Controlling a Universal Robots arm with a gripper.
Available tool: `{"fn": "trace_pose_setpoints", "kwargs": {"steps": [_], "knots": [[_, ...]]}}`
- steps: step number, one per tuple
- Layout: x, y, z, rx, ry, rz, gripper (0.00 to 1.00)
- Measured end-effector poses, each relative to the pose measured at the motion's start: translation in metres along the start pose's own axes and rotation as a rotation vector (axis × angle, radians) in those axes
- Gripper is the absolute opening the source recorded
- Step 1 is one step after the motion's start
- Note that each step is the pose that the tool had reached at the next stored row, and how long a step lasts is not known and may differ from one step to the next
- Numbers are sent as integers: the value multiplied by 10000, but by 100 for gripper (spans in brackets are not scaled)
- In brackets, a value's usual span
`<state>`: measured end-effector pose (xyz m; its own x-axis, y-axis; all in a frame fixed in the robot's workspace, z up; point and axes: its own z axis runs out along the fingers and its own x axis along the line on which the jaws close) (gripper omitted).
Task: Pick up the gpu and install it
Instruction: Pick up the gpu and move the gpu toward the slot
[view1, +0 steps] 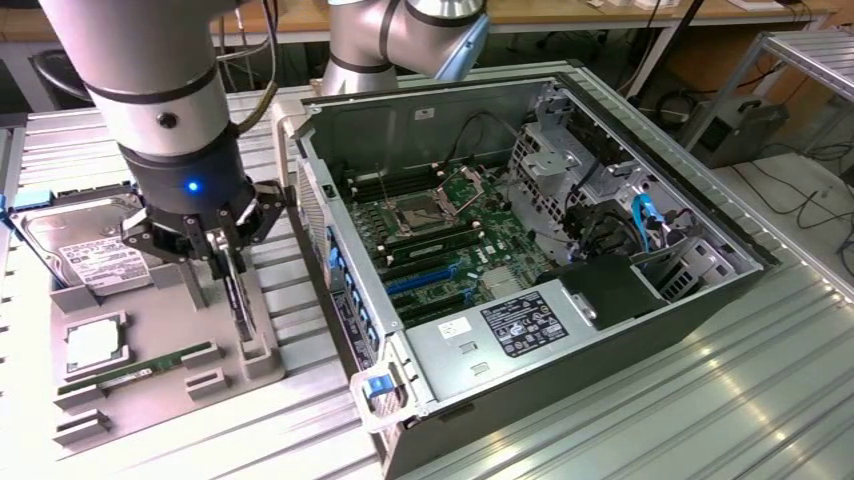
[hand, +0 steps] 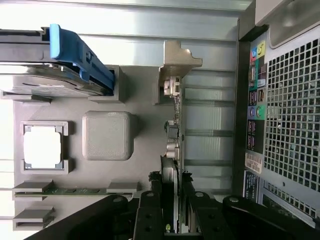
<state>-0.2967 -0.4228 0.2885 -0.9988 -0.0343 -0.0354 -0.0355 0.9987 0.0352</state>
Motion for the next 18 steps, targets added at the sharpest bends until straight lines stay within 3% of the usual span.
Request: {"fn": "trace_pose_setpoints", "kwargs": {"steps": [10,18], "knots": [[-97,11,-457,-6,0,0,26],[-354,-12,-873,-16,44,1,26]]}}
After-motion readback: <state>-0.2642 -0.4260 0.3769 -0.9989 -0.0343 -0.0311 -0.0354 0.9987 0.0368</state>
